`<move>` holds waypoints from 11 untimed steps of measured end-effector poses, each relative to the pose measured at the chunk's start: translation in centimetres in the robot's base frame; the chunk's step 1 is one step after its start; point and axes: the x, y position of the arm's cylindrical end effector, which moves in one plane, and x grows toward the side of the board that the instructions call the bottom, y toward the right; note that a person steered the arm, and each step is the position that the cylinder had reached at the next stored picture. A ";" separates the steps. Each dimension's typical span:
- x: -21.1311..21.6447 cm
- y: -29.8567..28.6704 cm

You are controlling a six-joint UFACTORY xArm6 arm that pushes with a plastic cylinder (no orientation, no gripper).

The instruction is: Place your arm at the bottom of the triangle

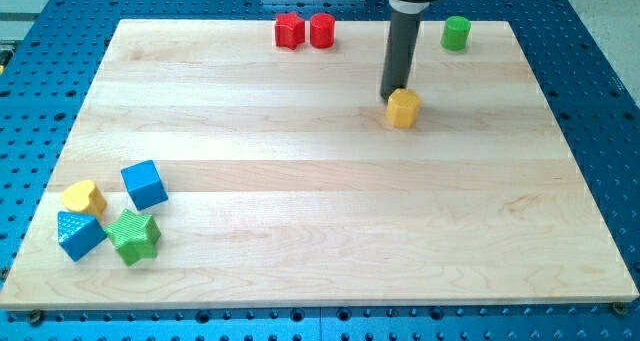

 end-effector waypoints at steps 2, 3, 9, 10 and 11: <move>2.9 -6.0; 4.2 4.9; 26.7 -35.6; 24.1 -36.5; 21.0 -35.3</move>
